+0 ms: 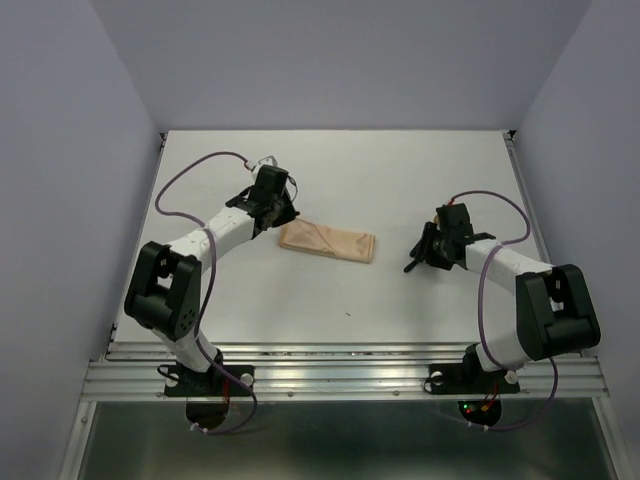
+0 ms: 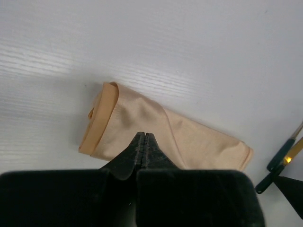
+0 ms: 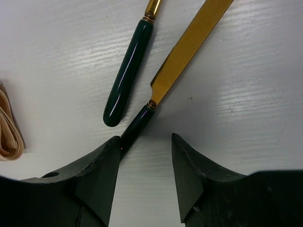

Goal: Fold the napkin into a case and place the utensils inside
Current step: Move the utensils to the center of the board.

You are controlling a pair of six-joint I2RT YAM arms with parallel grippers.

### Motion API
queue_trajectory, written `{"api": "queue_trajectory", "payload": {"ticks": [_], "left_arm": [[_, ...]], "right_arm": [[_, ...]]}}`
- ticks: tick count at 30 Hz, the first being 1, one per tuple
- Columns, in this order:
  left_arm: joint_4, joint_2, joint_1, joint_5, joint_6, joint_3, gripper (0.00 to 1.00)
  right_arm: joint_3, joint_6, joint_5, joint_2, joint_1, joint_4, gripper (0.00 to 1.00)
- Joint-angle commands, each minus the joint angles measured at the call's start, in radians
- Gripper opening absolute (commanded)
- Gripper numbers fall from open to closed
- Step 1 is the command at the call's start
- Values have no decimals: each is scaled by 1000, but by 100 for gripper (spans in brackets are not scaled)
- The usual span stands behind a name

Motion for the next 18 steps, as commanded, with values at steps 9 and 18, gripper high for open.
{"api": "queue_trajectory", "payload": {"ticks": [9, 18], "left_arm": [[-62, -213, -5, -28, 8, -18, 0], [-27, -234, -5, 10, -6, -64, 0]], "right_arm": [[-18, 19, -3, 23, -5, 24, 52], [9, 47, -127, 1, -5, 24, 54]]}}
